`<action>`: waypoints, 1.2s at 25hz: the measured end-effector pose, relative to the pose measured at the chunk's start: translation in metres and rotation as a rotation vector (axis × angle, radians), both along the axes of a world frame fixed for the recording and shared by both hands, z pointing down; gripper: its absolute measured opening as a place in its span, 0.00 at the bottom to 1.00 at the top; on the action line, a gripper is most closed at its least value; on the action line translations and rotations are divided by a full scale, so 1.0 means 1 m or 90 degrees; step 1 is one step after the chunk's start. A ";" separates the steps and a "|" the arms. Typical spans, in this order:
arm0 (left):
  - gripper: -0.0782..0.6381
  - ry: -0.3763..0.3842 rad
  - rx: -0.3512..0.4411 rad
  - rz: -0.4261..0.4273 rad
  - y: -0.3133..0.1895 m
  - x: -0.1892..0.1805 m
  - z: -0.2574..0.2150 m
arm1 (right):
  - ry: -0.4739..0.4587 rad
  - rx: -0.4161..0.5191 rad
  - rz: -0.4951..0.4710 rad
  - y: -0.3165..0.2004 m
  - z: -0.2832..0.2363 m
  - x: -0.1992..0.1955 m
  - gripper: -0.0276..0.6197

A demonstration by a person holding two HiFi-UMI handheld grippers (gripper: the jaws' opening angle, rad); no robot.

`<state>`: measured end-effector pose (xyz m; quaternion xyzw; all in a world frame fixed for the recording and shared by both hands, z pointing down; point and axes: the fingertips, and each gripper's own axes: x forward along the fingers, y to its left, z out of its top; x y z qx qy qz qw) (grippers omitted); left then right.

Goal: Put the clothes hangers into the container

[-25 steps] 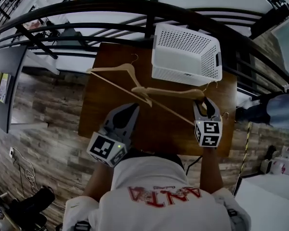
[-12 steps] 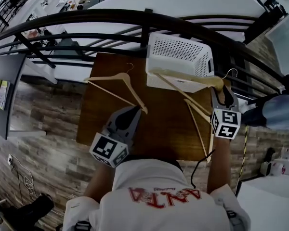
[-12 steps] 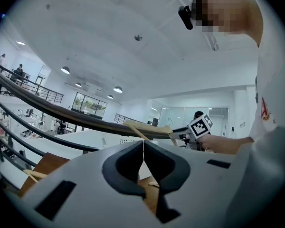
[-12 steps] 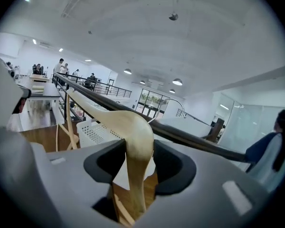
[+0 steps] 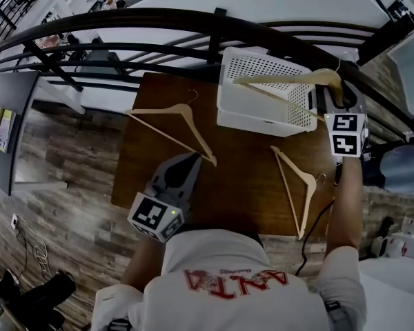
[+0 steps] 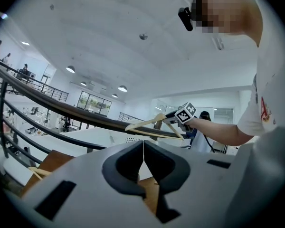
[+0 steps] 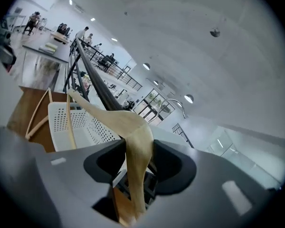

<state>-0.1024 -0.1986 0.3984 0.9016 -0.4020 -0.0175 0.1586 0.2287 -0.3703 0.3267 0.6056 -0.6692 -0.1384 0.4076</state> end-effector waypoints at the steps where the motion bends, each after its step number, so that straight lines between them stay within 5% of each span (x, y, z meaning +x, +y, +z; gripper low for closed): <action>1: 0.12 0.000 -0.003 -0.004 -0.004 -0.002 0.001 | 0.020 -0.013 -0.007 -0.009 0.005 -0.003 0.32; 11: 0.12 -0.009 -0.038 -0.024 -0.020 -0.017 0.026 | 0.208 -0.141 -0.099 -0.076 0.098 -0.037 0.32; 22: 0.12 0.023 -0.072 -0.043 -0.030 -0.030 0.041 | 0.314 -0.257 -0.199 -0.110 0.193 -0.069 0.32; 27: 0.12 0.037 -0.090 -0.063 -0.028 -0.031 0.052 | 0.308 -0.284 -0.206 -0.115 0.210 -0.070 0.33; 30: 0.12 0.041 -0.086 -0.073 -0.029 -0.041 0.054 | 0.366 -0.295 -0.206 -0.116 0.214 -0.073 0.33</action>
